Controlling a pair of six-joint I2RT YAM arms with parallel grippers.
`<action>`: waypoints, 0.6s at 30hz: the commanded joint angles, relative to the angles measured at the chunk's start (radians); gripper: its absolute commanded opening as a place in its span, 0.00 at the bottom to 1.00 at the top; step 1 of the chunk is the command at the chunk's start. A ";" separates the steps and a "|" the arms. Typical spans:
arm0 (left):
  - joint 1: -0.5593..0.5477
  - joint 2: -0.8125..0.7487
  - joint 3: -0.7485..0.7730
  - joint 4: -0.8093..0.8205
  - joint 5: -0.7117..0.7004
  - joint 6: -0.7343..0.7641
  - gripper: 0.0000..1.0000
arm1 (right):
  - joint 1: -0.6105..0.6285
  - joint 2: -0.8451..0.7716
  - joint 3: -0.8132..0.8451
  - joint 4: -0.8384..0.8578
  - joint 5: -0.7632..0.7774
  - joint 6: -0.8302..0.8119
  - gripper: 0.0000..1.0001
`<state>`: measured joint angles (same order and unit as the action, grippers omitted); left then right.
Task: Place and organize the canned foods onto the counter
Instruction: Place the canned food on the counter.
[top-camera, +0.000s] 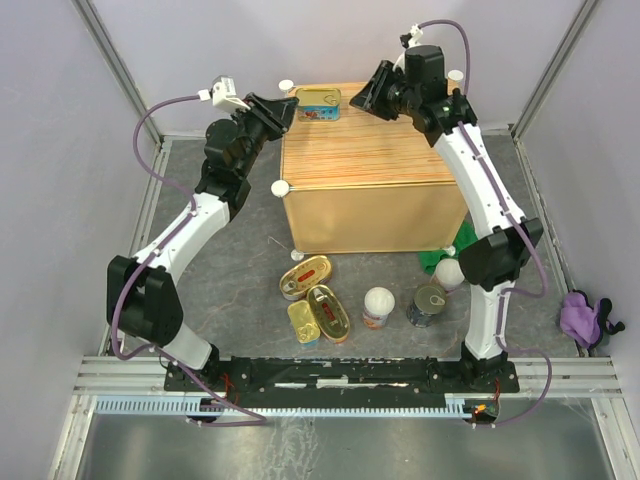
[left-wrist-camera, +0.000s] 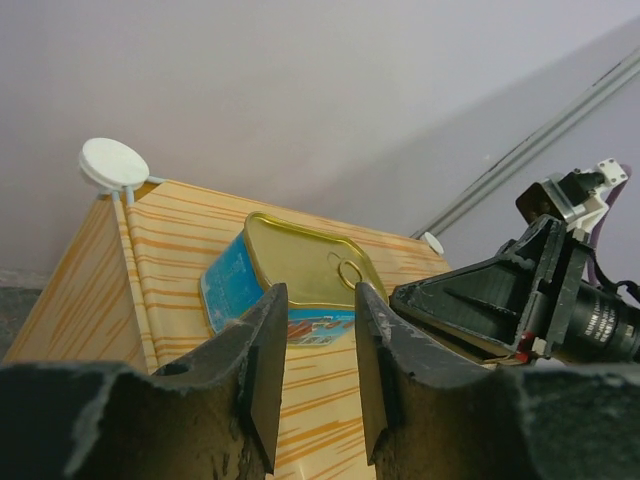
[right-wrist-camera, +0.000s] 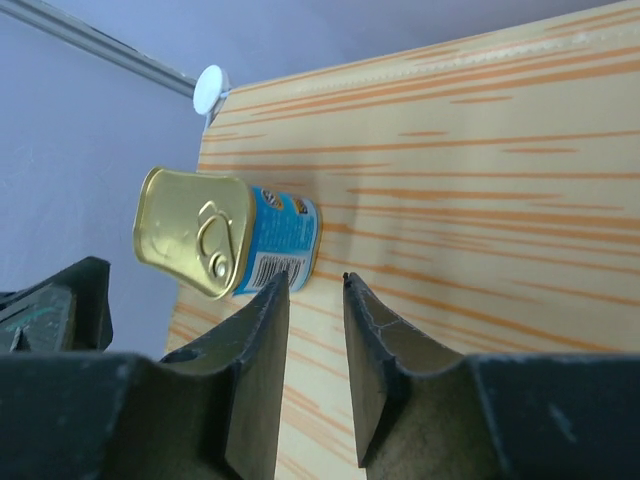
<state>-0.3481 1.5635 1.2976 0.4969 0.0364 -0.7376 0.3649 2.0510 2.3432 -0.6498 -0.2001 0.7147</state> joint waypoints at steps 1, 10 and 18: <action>0.002 -0.050 0.030 0.031 0.068 0.065 0.39 | 0.010 -0.108 -0.055 0.054 -0.004 -0.042 0.34; 0.001 -0.072 0.015 0.014 0.098 0.111 0.28 | 0.072 -0.106 -0.048 0.021 -0.018 -0.081 0.21; 0.000 -0.052 0.037 -0.016 0.132 0.145 0.15 | 0.090 -0.051 0.003 0.009 -0.018 -0.081 0.16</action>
<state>-0.3481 1.5265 1.2976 0.4805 0.1329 -0.6556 0.4572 1.9804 2.2875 -0.6540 -0.2096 0.6525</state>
